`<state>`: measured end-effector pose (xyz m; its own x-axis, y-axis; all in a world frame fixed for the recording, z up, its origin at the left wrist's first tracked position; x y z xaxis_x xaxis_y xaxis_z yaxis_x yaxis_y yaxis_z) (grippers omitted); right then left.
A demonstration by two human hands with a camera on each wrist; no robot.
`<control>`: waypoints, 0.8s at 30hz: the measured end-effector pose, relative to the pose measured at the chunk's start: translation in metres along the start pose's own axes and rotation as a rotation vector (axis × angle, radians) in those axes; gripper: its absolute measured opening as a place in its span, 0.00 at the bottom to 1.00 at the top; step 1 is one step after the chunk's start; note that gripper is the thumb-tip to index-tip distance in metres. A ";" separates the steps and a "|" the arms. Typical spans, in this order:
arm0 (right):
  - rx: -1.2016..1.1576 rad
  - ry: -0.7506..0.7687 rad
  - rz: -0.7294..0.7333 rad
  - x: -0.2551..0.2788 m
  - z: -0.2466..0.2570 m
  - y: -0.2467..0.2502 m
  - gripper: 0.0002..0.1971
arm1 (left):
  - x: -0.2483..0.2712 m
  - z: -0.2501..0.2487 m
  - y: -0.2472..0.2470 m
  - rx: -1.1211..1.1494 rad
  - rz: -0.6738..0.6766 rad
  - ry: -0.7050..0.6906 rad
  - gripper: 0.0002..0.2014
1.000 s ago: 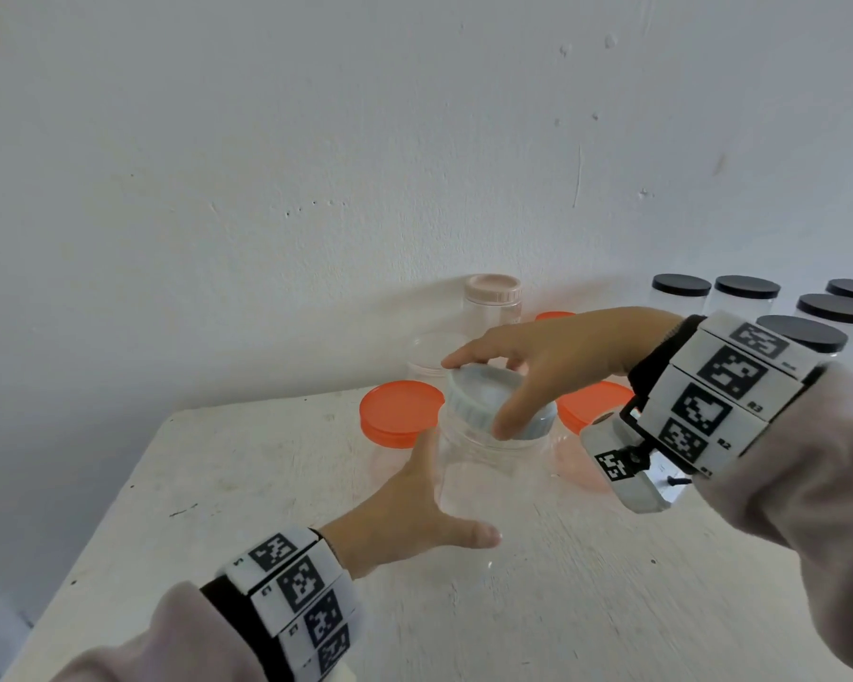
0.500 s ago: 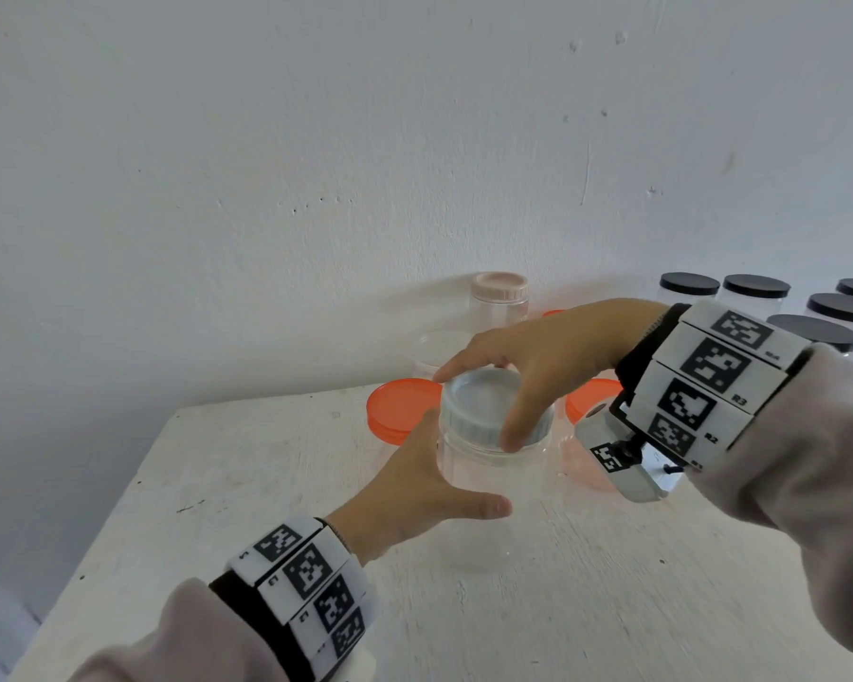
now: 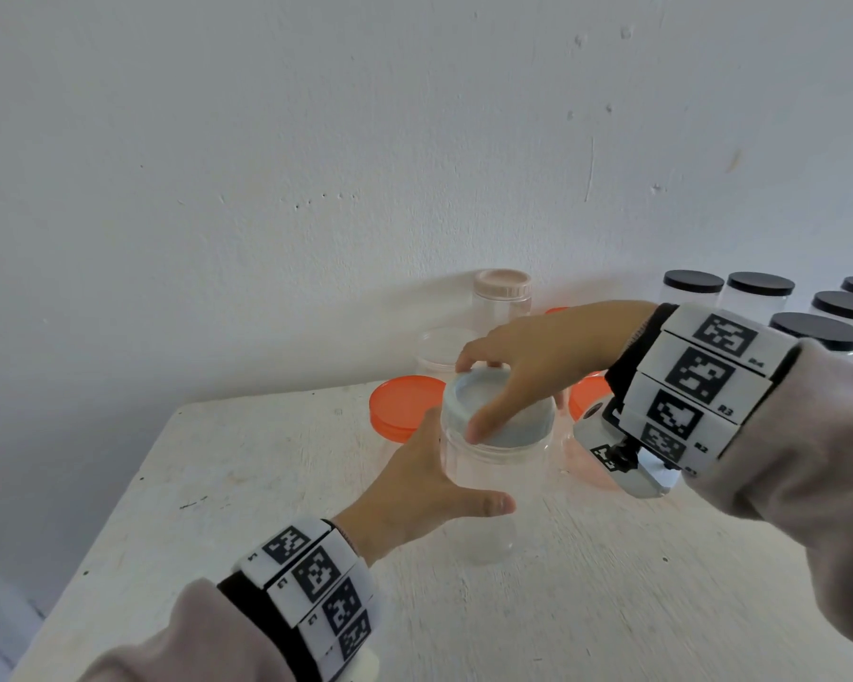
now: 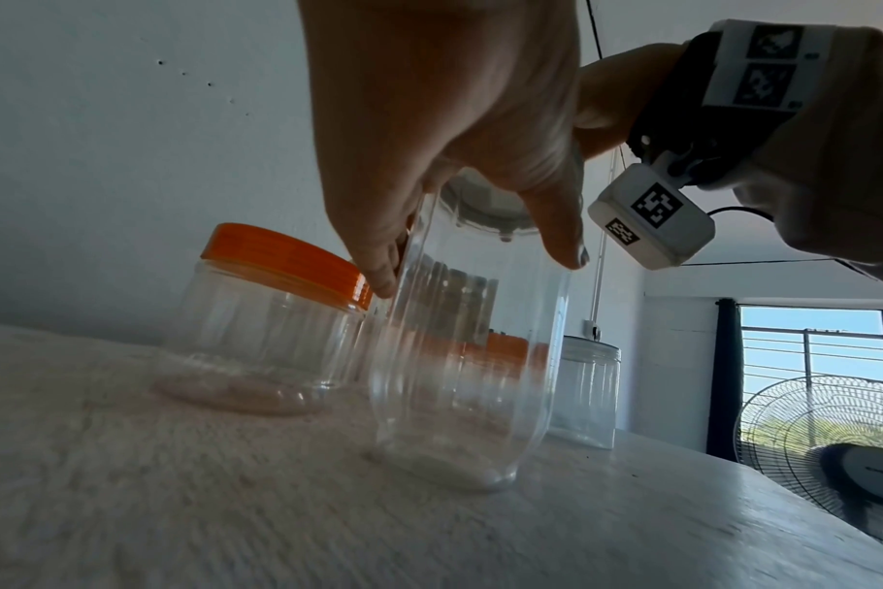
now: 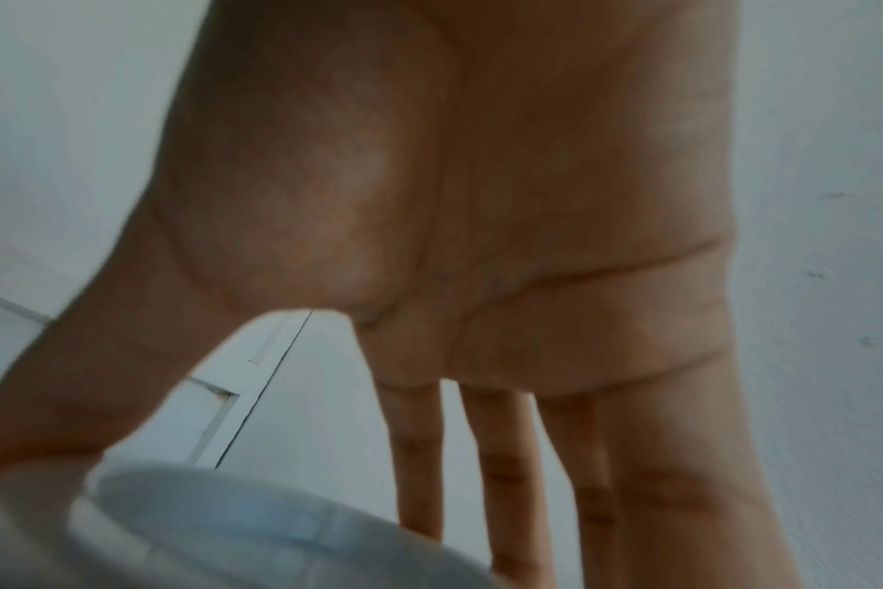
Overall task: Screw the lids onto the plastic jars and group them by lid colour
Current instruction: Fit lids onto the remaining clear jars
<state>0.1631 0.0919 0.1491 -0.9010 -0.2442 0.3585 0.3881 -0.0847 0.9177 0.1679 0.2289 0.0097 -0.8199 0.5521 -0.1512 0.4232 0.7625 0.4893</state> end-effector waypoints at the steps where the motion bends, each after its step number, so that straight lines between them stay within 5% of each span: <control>1: 0.008 -0.020 0.009 0.000 0.000 0.000 0.46 | 0.000 0.001 0.000 0.003 -0.002 0.008 0.47; 7: -0.049 0.060 0.111 0.006 -0.001 0.004 0.47 | -0.001 0.002 0.000 -0.031 -0.001 0.019 0.55; 12: -0.034 0.039 0.046 0.005 0.001 0.003 0.41 | -0.001 0.003 -0.001 -0.027 -0.010 0.026 0.53; 17: -0.005 -0.044 0.015 0.001 0.000 0.000 0.46 | -0.001 0.004 -0.001 -0.037 -0.022 0.025 0.45; 24: -0.045 0.080 0.071 0.001 0.003 0.005 0.39 | -0.002 0.005 0.000 -0.057 -0.031 -0.004 0.51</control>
<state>0.1636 0.0941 0.1543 -0.8532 -0.3277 0.4059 0.4604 -0.1071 0.8812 0.1708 0.2293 0.0057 -0.8307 0.5301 -0.1705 0.3750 0.7589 0.5324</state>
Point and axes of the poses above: each hand's wrist, its own x-axis away from the middle knuckle, its own y-axis out of the back of the hand, z = x × y, the point moved 2 cm from there along -x, towards the middle knuckle, and after that the axes turned 10 degrees about -x, right-handed, at the moved point
